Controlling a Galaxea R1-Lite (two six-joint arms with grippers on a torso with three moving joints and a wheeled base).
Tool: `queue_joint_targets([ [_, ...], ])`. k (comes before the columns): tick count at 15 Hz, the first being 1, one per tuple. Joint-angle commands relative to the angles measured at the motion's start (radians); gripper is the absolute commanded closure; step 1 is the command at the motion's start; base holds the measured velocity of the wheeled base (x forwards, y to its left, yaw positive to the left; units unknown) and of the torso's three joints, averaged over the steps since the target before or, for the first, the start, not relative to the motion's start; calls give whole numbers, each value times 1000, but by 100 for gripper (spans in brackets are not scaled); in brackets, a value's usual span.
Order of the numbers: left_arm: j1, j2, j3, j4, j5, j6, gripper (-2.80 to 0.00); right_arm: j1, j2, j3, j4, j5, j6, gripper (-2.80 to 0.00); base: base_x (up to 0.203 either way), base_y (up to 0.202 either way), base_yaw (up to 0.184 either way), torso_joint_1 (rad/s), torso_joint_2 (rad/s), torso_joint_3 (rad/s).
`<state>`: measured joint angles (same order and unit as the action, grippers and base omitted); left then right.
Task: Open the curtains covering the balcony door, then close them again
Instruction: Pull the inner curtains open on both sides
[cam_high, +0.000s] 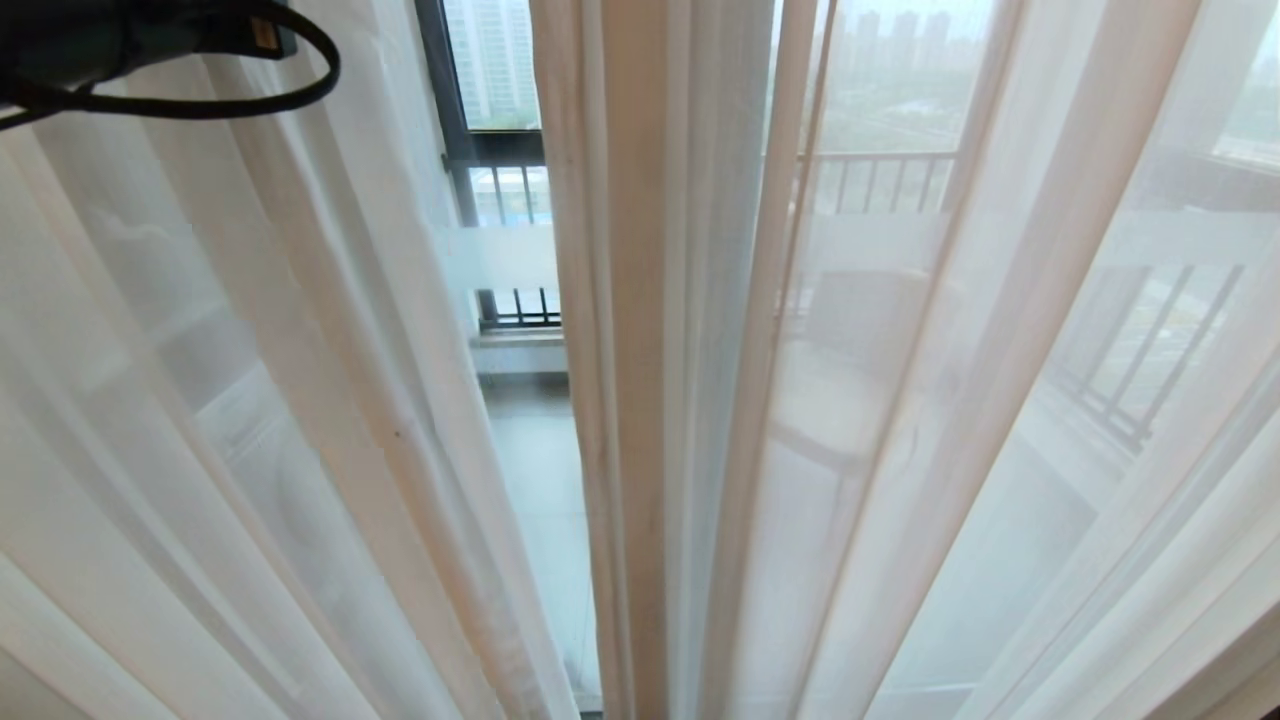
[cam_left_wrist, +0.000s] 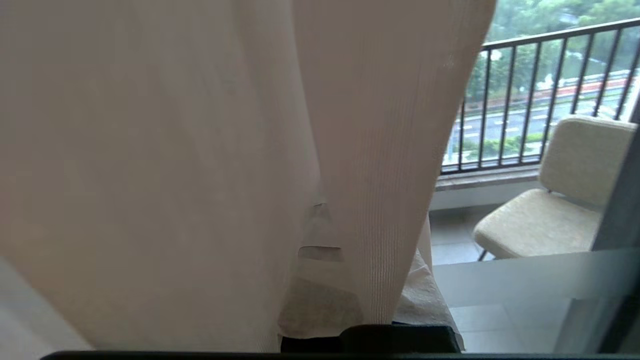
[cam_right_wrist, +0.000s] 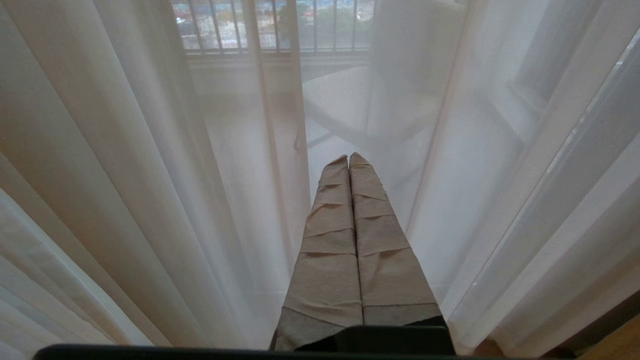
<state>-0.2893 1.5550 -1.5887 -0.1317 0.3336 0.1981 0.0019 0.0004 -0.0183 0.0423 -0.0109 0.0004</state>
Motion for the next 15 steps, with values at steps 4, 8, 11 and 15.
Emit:
queue_joint_targets([
  [4,182,-65,60,-2,-2,-30,0,1,0,0,1,0,0,0,0,0,0,0,0,0],
  [8,249,-95,100,0,-10,-69,0,1,0,0,1,0,0,0,0,0,0,0,0,0],
  [11,249,-93,101,0,-10,-70,0,1,0,0,1,0,0,0,0,0,0,0,0,0],
  [15,249,-92,101,1,-8,-72,0,1,0,0,1,0,0,0,0,0,0,0,0,0],
])
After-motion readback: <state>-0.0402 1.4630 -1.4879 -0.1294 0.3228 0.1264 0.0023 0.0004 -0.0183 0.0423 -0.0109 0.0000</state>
